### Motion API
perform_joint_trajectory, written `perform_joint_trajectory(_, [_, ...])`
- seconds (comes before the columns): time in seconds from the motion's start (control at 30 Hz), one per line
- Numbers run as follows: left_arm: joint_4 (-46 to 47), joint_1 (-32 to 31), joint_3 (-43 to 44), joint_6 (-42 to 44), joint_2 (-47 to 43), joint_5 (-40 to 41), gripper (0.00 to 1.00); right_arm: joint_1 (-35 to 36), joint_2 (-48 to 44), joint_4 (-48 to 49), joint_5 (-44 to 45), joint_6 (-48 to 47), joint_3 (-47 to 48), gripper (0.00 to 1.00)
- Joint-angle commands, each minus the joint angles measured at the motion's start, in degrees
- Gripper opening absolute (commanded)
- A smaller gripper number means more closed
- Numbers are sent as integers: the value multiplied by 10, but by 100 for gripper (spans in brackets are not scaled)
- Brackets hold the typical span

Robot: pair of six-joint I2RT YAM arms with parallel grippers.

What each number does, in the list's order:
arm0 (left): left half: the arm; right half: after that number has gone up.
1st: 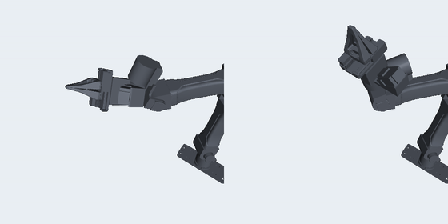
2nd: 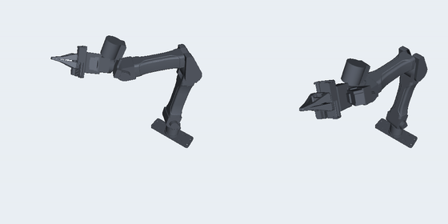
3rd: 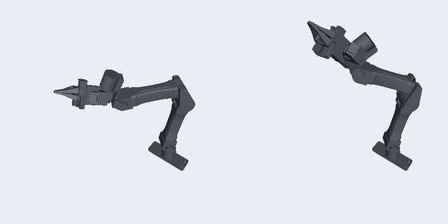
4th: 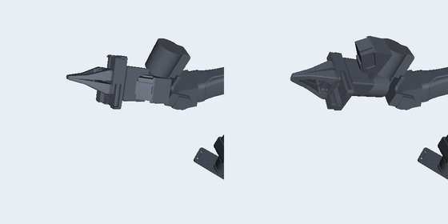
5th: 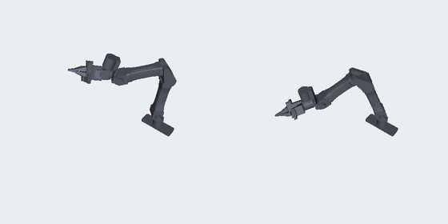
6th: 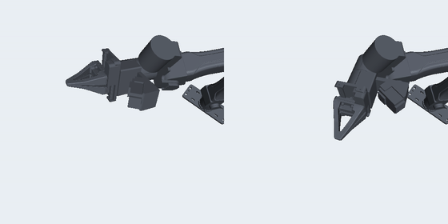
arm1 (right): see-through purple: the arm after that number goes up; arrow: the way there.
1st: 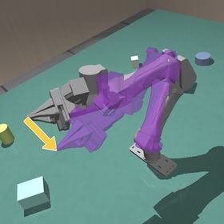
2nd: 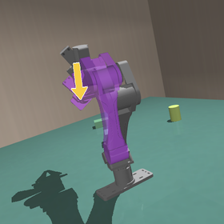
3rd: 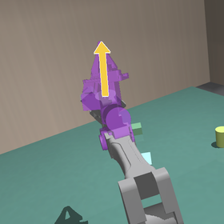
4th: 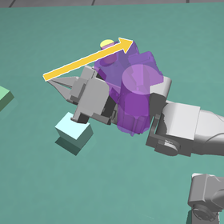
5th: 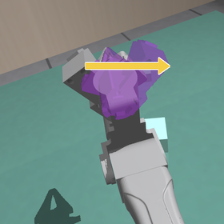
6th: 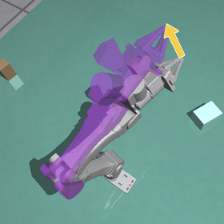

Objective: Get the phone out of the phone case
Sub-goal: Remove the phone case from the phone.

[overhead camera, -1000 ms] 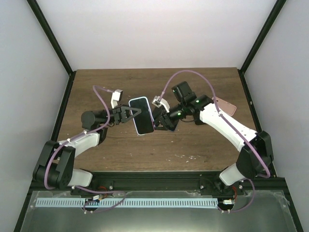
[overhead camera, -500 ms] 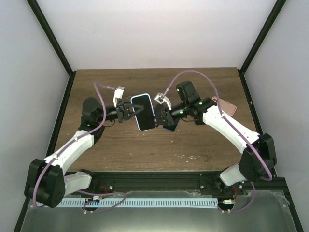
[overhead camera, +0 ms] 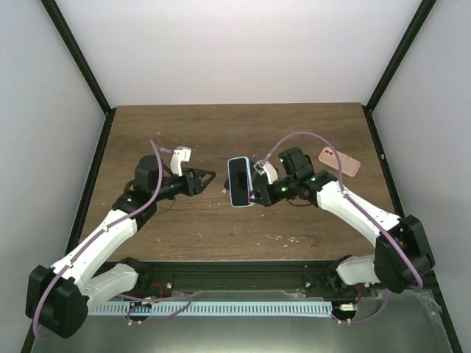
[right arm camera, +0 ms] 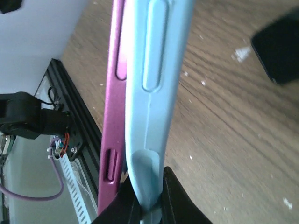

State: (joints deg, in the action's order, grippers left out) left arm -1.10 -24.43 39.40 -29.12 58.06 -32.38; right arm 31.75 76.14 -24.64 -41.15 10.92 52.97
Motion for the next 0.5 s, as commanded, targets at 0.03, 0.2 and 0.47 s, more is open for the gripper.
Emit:
perform_joint_trajectory(0.03, [-107,-52,16,61,-7,185,56,-4,-4,-3,-13,88,-15,1])
perform_joint_trajectory(0.2, [-104,-134,-11,63,-14,262,52,6,3,73,-70,153,-95,1])
perform_joint_trajectory(0.47, [-125,-280,-56,34,-18,406,52,47,115,92,-28,185,-62,1])
